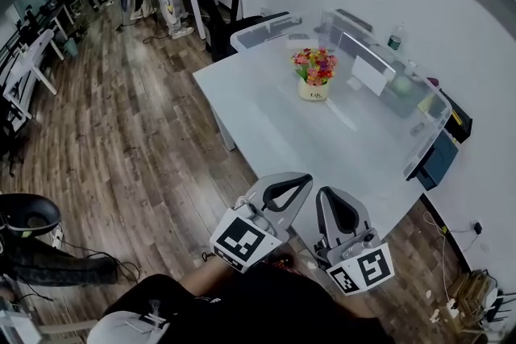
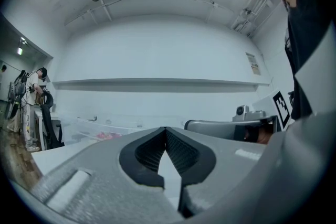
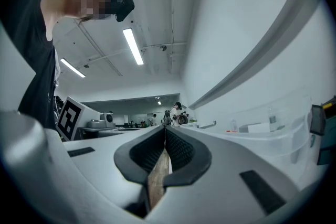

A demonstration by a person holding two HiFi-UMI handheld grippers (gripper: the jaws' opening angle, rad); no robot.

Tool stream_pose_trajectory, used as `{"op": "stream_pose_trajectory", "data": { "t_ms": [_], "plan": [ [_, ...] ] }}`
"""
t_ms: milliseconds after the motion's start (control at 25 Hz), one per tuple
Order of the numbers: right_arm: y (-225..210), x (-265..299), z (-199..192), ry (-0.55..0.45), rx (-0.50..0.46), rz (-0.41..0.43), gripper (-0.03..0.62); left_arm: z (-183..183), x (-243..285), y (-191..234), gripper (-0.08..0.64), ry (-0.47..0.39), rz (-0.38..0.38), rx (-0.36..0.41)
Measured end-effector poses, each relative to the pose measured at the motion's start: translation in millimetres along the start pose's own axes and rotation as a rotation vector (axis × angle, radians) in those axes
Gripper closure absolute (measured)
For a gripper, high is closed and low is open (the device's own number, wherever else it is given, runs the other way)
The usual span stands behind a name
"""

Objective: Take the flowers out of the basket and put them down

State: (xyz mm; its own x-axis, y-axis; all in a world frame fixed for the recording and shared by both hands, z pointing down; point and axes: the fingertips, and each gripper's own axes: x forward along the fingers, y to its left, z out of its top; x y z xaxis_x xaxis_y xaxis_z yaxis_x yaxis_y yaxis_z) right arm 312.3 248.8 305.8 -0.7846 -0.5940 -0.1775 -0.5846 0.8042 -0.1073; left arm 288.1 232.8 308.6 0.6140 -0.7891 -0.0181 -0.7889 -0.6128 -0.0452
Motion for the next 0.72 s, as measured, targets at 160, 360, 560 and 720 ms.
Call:
{"op": "stream_pose_trajectory", "data": {
  "t_ms": [160, 360, 560, 720],
  "plan": [
    [-1, 6, 1, 0.000, 0.001, -0.009, 0.578, 2, 3, 4, 0.558, -0.011, -0.016, -0.007],
    [1, 19, 10, -0.025, -0.011, -0.031, 0.578, 12, 7, 15, 0.558, -0.022, -0.054, 0.015],
    [-4, 29, 12, -0.024, -0.020, -0.069, 0.578, 15, 12, 26, 0.558, -0.027, -0.081, 0.005],
    [-8, 39, 9, -0.021, -0.019, -0.086, 0.578, 14, 17, 33, 0.558, -0.026, -0.107, 0.004]
  ]
}}
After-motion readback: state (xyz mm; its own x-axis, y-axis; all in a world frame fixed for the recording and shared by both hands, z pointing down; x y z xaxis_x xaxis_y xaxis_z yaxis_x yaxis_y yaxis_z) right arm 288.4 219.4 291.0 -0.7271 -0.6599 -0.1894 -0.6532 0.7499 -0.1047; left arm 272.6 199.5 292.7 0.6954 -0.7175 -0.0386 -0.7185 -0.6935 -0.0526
